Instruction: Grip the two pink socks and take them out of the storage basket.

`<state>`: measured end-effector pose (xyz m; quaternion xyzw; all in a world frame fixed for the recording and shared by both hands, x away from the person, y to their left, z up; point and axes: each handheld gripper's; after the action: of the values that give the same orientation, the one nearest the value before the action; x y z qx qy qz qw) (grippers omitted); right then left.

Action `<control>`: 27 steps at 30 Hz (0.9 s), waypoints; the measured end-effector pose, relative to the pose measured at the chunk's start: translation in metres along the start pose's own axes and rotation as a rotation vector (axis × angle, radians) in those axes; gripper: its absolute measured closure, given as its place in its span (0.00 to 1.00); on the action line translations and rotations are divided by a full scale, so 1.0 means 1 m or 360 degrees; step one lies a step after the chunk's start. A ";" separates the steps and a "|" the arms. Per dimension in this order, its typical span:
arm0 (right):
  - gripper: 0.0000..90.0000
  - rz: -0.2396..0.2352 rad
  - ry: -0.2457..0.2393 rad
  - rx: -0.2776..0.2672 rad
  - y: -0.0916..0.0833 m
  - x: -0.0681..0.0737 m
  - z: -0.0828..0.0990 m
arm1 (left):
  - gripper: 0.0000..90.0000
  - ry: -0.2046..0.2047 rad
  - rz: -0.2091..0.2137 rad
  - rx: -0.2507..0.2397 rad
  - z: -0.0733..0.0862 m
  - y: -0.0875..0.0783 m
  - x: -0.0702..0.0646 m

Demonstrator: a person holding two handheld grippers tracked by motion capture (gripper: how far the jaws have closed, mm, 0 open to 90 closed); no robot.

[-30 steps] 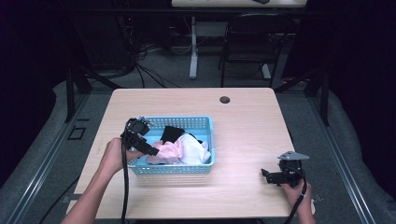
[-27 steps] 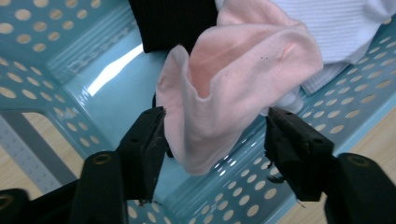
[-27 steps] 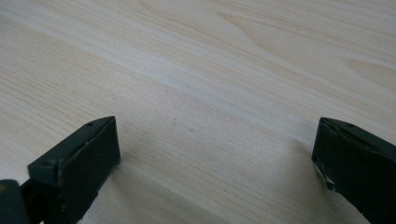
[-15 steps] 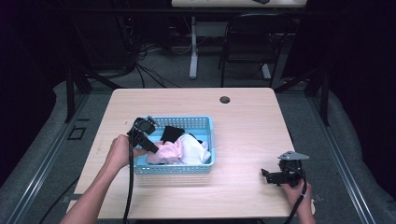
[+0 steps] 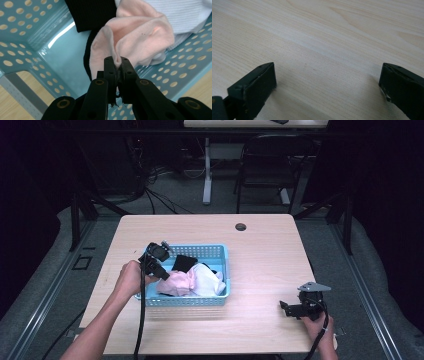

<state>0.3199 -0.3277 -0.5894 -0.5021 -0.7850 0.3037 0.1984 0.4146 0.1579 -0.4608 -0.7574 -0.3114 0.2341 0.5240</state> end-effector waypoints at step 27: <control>0.01 0.0000 0.0000 0.0001 0.000 0.000 0.000 | 0.95 0.0018 -0.0035 0.0057 0.001 -0.015 0.005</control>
<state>0.3199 -0.3278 -0.5894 -0.5020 -0.7850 0.3038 0.1986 0.4135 0.1659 -0.4474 -0.7459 -0.3124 0.2295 0.5417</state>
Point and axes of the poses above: each handheld gripper's, and its own axes: y roughly forward along the jaws, z roughly out of its underside, x roughly to its left, and after that the axes turned 2 degrees about -x, right-handed
